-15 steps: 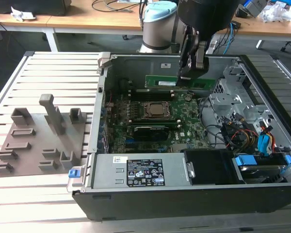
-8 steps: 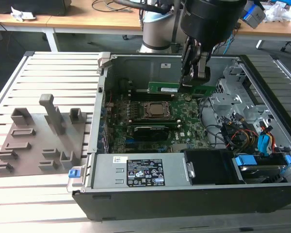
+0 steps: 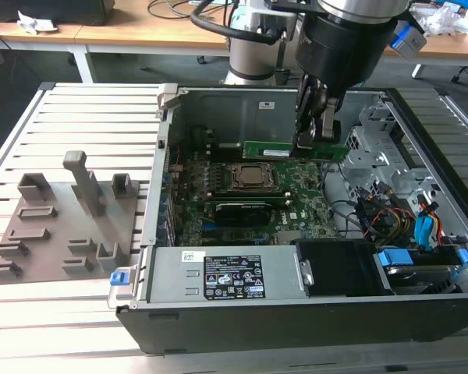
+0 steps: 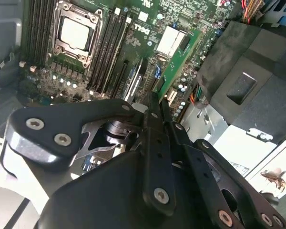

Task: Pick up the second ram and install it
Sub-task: 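Pick up the second ram and move it above second insertion slot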

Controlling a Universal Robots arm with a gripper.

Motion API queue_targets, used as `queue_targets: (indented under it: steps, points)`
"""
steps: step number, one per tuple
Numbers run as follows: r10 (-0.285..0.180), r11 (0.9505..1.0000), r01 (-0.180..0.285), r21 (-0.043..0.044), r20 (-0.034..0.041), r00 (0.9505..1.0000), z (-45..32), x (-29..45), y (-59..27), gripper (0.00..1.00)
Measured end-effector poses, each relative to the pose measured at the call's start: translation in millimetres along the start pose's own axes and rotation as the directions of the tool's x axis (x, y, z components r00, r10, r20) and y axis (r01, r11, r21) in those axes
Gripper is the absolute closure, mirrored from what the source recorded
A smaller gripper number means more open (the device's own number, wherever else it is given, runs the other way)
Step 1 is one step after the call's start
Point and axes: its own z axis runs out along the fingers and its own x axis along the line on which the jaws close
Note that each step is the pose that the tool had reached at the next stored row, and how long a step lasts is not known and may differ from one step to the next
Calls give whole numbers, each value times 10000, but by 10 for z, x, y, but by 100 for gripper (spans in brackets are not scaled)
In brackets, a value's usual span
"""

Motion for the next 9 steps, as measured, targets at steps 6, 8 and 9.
queue_targets:
  steps: [6,8,9]
  points:
    - [0,10000,0,0,-1,10000,60,-2,-50,86]
    - [0,10000,0,-1,-1,10000,79,-2,-68,86]
    - [0,10000,0,-1,-1,10000,88,-3,-77,86]
